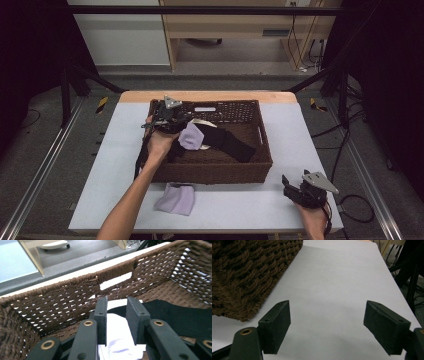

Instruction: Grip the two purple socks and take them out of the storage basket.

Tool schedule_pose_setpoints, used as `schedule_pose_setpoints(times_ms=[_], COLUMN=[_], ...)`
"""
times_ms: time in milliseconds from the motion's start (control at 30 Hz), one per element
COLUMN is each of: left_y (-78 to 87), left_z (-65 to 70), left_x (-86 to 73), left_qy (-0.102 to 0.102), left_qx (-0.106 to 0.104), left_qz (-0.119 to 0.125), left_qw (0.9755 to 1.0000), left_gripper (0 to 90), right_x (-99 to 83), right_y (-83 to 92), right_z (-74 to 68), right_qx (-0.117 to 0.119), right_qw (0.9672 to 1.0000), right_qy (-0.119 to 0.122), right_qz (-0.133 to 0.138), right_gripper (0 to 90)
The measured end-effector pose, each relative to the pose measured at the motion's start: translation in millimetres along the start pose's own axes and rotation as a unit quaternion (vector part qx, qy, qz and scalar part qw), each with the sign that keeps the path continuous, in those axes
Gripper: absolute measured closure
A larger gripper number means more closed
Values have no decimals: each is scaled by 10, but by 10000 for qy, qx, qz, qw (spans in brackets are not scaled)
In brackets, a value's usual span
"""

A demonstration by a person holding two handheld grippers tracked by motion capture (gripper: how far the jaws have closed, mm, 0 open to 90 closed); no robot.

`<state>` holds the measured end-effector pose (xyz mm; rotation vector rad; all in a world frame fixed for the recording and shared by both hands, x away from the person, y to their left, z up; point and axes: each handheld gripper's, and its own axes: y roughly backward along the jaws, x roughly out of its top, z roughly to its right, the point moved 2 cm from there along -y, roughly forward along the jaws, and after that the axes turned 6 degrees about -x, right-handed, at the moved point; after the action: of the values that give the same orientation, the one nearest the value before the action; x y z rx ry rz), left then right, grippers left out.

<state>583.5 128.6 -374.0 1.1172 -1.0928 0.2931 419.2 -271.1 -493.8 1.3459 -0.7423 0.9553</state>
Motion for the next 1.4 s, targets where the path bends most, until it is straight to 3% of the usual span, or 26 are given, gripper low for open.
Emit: schedule_pose_setpoints(times_ms=[433,667,800,967,1000,1100,1333,1400], left_y=[-335,-465,-571,-604,-629,-661,-692,-712], left_z=[-260,-249,-260,-220,-204,-198,-181,-180], left_x=[-56,-41,-112,-152,-175,-205,-233,-258], left_qy=[334,140,216,149,70,84,85,125], left_qx=[326,392,319,311,341,260,114,56], left_qz=[-445,-589,-947,-1149,-1304,-1469,-1628,-1791], left_qw=[9979,9974,9948,9928,9909,9888,9866,9837], left_gripper=[736,734,640,551,542,516,490,511], right_x=[1,1,1,1,-1,-1,0,0], right_y=[-3,-4,-1,-2,2,2,0,0], right_z=[2,1,-1,-4,-9,-10,-12,-11], right_qx=[4,-5,0,0,-8,-10,-5,-7], right_qw=[10000,10000,10000,10000,10000,10000,10000,10000], right_qy=[0,4,10,39,54,53,74,77], right_qz=[-31,-31,-15,-16,1,2,-11,-13], right_gripper=[218,218,219,219,219,219,219,218])
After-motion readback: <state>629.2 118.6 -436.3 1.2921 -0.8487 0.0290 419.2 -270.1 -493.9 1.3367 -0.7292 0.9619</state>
